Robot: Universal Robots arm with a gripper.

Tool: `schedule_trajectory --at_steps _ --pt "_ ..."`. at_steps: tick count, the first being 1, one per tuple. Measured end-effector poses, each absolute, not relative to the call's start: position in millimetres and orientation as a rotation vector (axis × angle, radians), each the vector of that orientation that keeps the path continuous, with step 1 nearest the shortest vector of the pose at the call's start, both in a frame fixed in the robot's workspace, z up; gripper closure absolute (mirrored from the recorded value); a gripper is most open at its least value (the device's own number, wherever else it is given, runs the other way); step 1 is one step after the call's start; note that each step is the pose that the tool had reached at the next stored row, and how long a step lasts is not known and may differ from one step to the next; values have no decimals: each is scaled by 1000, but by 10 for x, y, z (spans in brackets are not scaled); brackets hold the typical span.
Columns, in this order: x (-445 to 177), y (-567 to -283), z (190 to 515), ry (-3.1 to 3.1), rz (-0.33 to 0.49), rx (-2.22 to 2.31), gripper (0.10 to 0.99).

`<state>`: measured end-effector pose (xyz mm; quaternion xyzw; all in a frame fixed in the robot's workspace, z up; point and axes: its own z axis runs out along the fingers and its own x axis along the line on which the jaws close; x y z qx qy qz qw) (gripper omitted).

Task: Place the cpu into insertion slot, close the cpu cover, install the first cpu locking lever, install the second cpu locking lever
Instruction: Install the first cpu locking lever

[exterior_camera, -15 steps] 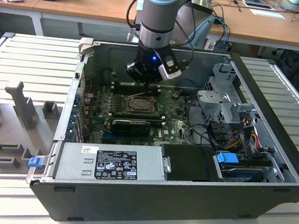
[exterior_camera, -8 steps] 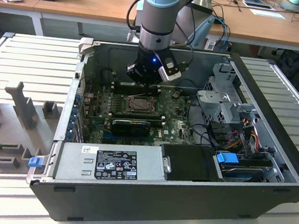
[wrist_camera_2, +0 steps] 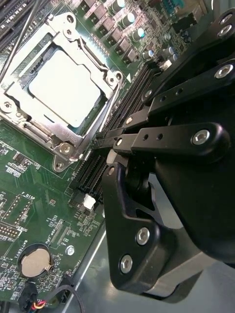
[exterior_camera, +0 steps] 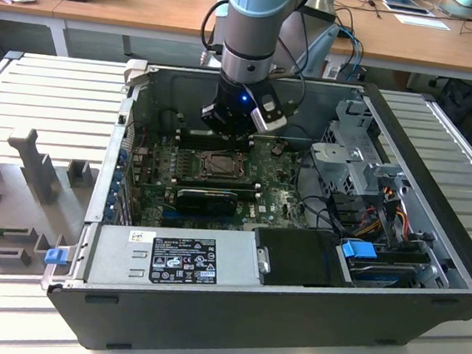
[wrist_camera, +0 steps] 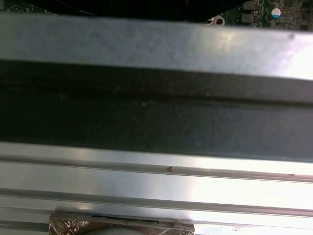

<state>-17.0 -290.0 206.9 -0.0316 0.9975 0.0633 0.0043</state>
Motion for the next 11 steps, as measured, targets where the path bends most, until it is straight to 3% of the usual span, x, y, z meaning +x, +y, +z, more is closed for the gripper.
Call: schedule_trajectory --at_steps 11 --pt "-158 -2906 2043 3125 198 -99 980"
